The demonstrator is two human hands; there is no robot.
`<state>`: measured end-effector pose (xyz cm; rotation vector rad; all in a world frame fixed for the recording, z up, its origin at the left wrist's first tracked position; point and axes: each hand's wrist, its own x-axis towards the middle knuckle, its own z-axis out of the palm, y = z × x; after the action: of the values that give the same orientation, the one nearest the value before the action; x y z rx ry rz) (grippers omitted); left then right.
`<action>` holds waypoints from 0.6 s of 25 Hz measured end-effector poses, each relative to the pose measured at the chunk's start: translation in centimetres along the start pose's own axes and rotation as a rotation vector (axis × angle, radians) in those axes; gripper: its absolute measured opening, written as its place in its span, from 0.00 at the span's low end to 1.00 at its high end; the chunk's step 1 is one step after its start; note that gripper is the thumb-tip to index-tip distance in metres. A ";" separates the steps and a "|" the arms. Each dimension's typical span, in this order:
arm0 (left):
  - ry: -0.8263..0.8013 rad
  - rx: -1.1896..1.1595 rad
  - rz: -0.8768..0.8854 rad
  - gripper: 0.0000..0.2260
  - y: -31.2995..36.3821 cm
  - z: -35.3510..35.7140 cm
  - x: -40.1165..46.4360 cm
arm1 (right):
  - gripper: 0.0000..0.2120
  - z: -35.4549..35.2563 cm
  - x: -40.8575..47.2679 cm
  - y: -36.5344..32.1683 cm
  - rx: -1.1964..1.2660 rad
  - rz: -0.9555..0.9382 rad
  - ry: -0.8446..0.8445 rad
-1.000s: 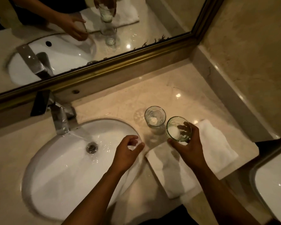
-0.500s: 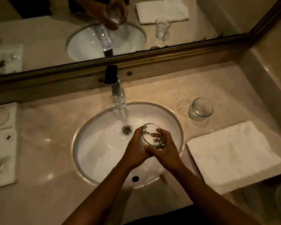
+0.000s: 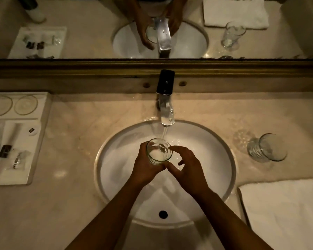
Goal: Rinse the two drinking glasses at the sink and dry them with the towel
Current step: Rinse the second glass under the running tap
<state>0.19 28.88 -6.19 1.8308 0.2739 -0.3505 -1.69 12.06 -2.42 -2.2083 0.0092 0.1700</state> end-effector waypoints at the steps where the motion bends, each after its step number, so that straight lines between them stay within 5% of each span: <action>1: 0.007 0.006 0.004 0.39 -0.4 -0.2 1.0 | 0.21 0.3 0.9 0.5 -0.055 -0.060 -0.025; 9: -0.056 0.061 0.124 0.44 -0.8 -0.1 7.8 | 0.14 0.7 7.1 3.7 -0.308 -0.393 -0.024; 15: -0.291 0.018 0.061 0.41 -0.3 -0.4 9.7 | 0.22 1.2 11.1 6.0 -0.342 -0.492 -0.444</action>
<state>9.09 29.41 -9.94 1.7745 0.0135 -0.5717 8.75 10.04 -9.31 -2.3840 -0.8546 0.4030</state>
